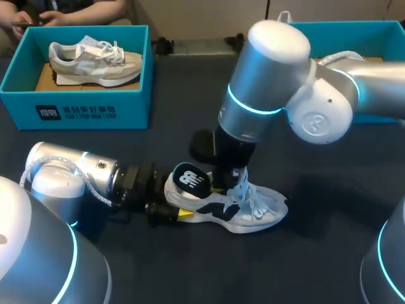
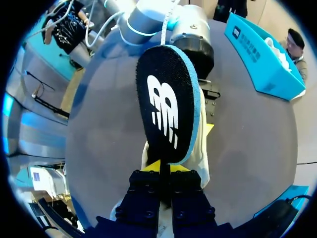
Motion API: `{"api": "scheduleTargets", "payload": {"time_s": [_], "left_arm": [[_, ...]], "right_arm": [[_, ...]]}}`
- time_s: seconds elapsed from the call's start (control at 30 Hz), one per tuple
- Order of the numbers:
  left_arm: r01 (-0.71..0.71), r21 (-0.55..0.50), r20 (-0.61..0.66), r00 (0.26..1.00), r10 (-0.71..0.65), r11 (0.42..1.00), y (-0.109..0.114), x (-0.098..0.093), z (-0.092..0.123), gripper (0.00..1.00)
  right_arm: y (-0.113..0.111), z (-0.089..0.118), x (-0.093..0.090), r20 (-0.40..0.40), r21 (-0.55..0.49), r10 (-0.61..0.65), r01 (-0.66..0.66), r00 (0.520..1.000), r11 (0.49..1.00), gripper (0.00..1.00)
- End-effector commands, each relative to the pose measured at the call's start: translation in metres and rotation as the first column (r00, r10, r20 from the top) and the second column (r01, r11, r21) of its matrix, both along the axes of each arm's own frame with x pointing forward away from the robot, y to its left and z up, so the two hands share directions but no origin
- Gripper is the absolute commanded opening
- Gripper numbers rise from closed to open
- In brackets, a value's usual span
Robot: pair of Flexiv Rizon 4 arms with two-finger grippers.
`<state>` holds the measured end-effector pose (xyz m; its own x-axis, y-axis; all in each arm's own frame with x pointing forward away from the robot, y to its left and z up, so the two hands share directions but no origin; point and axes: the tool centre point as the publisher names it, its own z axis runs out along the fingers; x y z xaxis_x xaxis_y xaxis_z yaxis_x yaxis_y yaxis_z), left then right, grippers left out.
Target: Take the shoe out of the shoebox, open the shoe tongue, remove and reinsert the insole, then place the shoe into the shoebox
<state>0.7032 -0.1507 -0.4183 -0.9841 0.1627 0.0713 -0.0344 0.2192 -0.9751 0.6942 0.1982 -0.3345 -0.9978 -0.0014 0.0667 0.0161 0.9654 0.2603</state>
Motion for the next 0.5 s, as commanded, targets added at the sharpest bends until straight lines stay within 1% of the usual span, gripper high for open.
{"api": "scheduleTargets", "payload": {"time_s": [0.03, 0.07, 0.1, 0.13, 0.17, 0.23, 0.27, 0.3, 0.4, 0.47, 0.5], "left_arm": [[0.000, 0.002, 0.000, 1.000, 0.000, 1.000, -0.001, 0.001, -0.001, 0.00], [0.000, 0.002, 0.000, 1.000, 0.000, 1.000, -0.001, 0.001, -0.001, 0.00], [0.000, 0.002, 0.000, 1.000, 0.000, 1.000, -0.001, 0.001, -0.001, 0.00], [0.000, 0.002, 0.000, 1.000, 0.000, 1.000, -0.001, 0.001, -0.001, 0.00], [0.000, 0.002, 0.000, 1.000, 0.000, 1.000, -0.001, 0.001, -0.001, 0.00], [0.000, 0.002, 0.000, 1.000, 0.000, 1.000, -0.001, 0.001, -0.001, 0.00], [0.000, 0.002, 0.000, 1.000, 0.000, 1.000, -0.001, 0.001, -0.001, 0.00], [0.000, 0.002, 0.000, 1.000, 0.000, 1.000, -0.001, 0.001, -0.001, 0.00], [0.000, 0.002, 0.000, 1.000, 0.000, 1.000, -0.001, 0.001, -0.001, 0.00], [0.000, 0.002, 0.000, 1.000, 0.000, 1.000, -0.001, 0.001, -0.001, 0.00], [0.000, 0.002, 0.000, 1.000, 0.000, 1.000, -0.001, 0.001, -0.001, 0.00]], "right_arm": [[0.011, 0.000, 0.003, -0.007, -0.009, 0.011, -0.011, 1.000, 1.000, 0.17], [0.012, 0.001, 0.003, -0.007, -0.008, 0.012, -0.012, 1.000, 1.000, 0.33], [0.012, 0.002, 0.003, -0.006, -0.007, 0.013, -0.013, 1.000, 1.000, 0.44], [0.011, 0.003, 0.002, -0.005, -0.007, 0.012, -0.012, 1.000, 1.000, 0.58], [0.011, 0.004, 0.002, -0.004, -0.010, 0.009, -0.009, 1.000, 1.000, 0.64], [0.008, 0.006, 0.001, -0.008, -0.016, -0.002, 0.002, 1.000, 1.000, 0.71], [0.007, 0.007, 0.000, -0.019, -0.023, -0.013, 0.012, 1.000, 1.000, 0.80], [0.005, 0.008, 0.000, -0.023, -0.023, -0.024, 0.023, 0.999, 0.999, 0.85], [0.002, 0.011, 0.000, -0.028, -0.006, -0.041, 0.041, 0.999, 0.999, 0.85], [0.002, 0.013, 0.002, -0.029, -0.004, -0.043, 0.043, 0.999, 0.999, 0.83], [0.003, 0.013, 0.003, -0.030, -0.003, -0.044, 0.044, 0.999, 0.999, 0.84]]}}
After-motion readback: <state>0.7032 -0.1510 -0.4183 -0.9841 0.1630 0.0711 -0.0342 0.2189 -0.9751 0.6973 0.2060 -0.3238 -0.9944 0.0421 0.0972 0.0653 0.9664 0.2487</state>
